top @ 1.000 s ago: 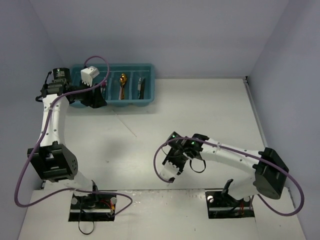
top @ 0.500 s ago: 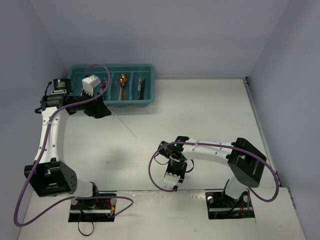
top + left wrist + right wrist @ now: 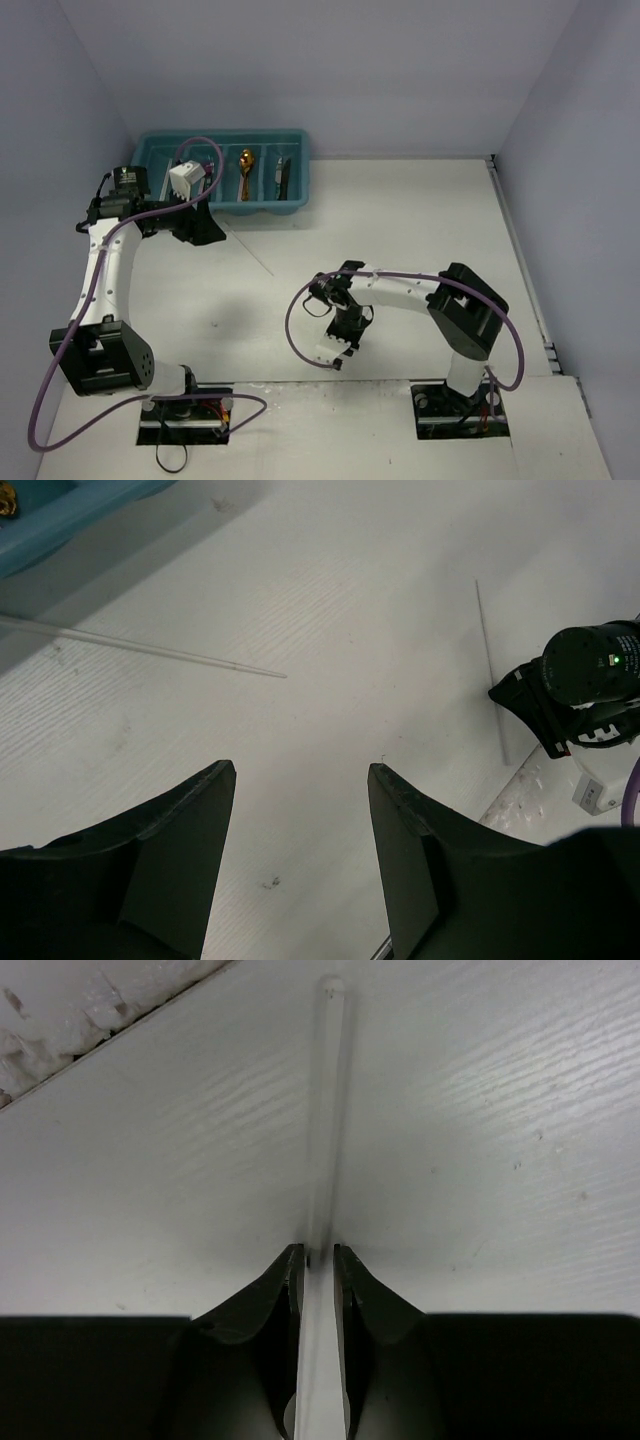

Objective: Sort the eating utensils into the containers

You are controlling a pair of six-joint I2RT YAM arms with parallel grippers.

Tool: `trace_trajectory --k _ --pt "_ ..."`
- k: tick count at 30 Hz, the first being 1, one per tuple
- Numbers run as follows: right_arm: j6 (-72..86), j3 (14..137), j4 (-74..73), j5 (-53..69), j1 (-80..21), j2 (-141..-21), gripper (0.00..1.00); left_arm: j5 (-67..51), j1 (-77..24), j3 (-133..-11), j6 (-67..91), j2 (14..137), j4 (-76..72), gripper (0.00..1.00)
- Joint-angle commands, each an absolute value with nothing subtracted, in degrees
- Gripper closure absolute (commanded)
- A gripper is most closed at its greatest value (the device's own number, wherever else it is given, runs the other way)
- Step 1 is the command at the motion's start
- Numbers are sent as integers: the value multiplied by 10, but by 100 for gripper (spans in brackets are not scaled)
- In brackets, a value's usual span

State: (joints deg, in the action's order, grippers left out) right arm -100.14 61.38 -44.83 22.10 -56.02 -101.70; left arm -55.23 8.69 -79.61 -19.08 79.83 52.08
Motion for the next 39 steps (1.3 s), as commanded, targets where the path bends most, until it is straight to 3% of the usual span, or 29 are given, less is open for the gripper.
trace_trajectory --k 1,5,9,19,26,32,39 --pt "-995 582 -440 202 -553 -1007 88 -570 84 -807 -193 781 507 47" --pt "-979 550 -397 195 -555 -991 90 -572 84 -811 -189 782 507 47" --pt "-937 547 -368 200 -559 -991 100 -568 84 -810 -189 774 507 47" --pt "-814 648 -360 271 -561 -957 100 -626 98 -760 -239 721 507 46" --pt "-842 698 -342 247 -580 -910 100 -743 98 -686 -173 747 509 42" --pt "-890 702 -258 171 -591 -879 100 -794 37 -644 -111 760 503 41" --pt "-926 688 -139 163 -592 -849 100 -802 6 -634 -88 775 502 40"
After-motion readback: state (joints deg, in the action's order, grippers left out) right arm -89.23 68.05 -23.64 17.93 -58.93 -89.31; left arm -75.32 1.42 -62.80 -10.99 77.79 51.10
